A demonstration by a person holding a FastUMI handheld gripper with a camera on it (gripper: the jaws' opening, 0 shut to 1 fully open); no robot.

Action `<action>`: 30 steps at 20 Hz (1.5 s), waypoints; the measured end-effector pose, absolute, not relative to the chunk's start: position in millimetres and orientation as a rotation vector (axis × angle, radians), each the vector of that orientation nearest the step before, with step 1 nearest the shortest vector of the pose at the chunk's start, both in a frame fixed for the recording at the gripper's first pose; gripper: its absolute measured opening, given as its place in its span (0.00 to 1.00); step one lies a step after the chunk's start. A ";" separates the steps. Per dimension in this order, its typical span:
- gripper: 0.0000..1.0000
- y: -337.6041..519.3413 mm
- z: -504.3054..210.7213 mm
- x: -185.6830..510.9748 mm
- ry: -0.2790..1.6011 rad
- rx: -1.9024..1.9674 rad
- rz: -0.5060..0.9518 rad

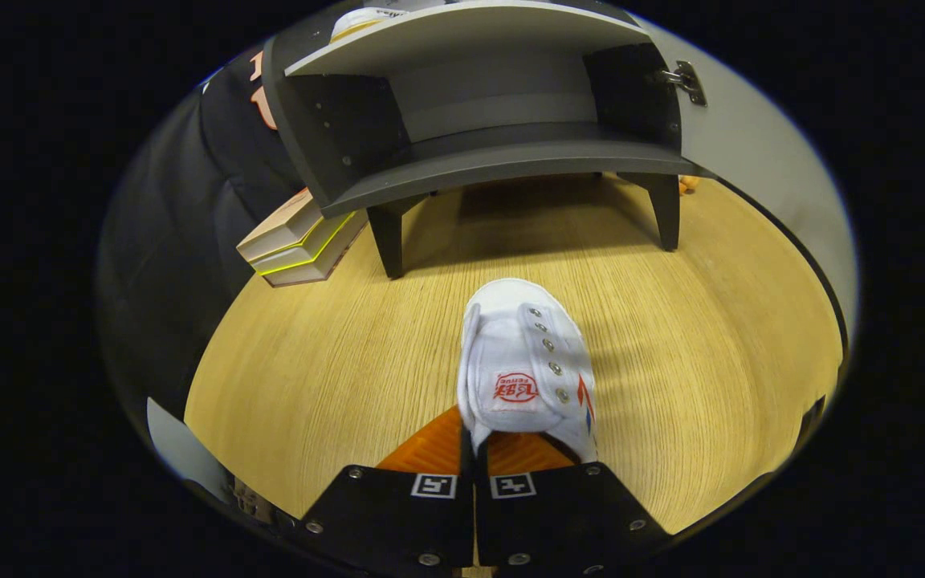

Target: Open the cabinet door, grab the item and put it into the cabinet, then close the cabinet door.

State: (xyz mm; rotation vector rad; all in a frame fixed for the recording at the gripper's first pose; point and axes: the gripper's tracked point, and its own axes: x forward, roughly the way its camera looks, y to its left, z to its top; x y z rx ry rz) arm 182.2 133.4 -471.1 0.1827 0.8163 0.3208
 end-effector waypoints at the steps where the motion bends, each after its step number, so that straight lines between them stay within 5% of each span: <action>1: 0.00 128.2 -464.7 184.5 0.799 0.186 0.310; 8: 0.00 105.2 -397.3 183.8 0.712 0.149 0.258; 19: 0.00 76.8 -170.2 208.6 0.379 0.060 0.246; 30: 0.00 78.6 -87.7 360.6 0.265 -0.025 0.268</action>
